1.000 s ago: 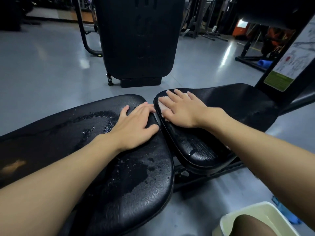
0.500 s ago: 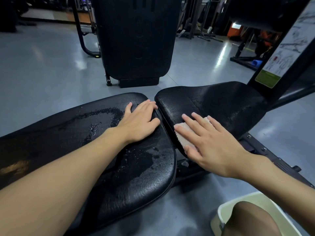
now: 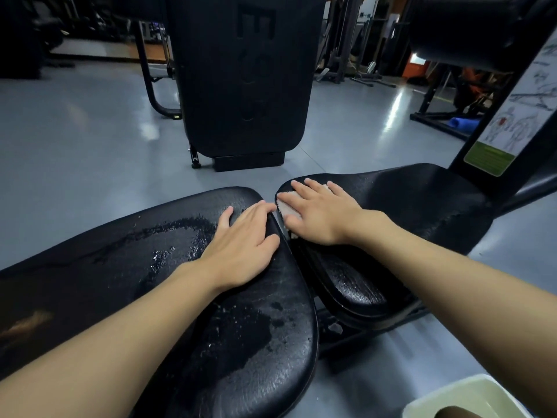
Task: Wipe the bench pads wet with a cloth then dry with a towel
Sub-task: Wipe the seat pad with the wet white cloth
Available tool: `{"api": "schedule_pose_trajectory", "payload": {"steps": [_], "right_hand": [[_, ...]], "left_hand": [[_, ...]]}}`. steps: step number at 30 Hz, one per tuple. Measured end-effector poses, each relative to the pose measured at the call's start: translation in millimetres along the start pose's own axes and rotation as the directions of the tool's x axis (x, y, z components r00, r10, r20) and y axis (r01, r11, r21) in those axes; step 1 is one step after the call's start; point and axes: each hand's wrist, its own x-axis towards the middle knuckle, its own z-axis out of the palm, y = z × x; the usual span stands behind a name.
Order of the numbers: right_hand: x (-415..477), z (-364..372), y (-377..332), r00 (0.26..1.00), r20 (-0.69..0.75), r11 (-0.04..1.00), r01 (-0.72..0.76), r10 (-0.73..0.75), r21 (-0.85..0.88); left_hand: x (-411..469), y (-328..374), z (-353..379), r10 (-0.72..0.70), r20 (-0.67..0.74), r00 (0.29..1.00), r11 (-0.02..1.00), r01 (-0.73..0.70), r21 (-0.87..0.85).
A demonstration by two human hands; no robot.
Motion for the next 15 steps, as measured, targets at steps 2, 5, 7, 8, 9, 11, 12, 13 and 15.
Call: {"api": "schedule_pose_trajectory", "payload": {"steps": [2, 5, 7, 8, 9, 11, 12, 13, 15], "right_hand": [[26, -5, 4, 1.0, 0.024, 1.0, -0.02, 0.019, 0.024], [54, -12, 11, 0.997, 0.061, 0.997, -0.059, 0.056, 0.05], [63, -15, 12, 0.996, 0.073, 0.997, -0.057, 0.053, 0.048], [64, -15, 13, 0.996, 0.071, 0.998, -0.048, 0.045, 0.048], [62, -14, 16, 0.997, 0.064, 0.998, -0.039, 0.036, 0.05], [56, -13, 27, 0.998, 0.048, 0.998, -0.036, 0.033, 0.057], [51, -13, 36, 0.998, 0.044, 0.997, -0.048, 0.046, 0.057], [47, -14, 46, 0.997, 0.046, 0.996, -0.067, 0.064, 0.052], [38, -17, 63, 0.992, 0.048, 0.992, -0.121, 0.119, 0.03]], "left_hand": [[0, -1, 0, -0.002, -0.008, 1.0, 1.0, 0.002, 0.013], [1, 0, 1, -0.002, -0.003, 1.0, 0.999, 0.002, 0.038], [1, 0, 1, -0.009, -0.01, 1.0, 0.999, 0.01, 0.054], [1, 0, 1, -0.015, -0.011, 1.0, 0.998, 0.015, 0.059], [1, 1, 0, -0.023, -0.009, 1.0, 0.998, 0.023, 0.065], [2, 5, -1, -0.044, 0.005, 0.999, 0.995, 0.043, 0.091], [2, 10, -2, -0.058, 0.019, 0.998, 0.993, 0.055, 0.101], [4, 16, -2, -0.077, 0.036, 0.996, 0.992, 0.073, 0.105], [7, 30, 1, -0.123, 0.078, 0.989, 0.986, 0.114, 0.12]]}}
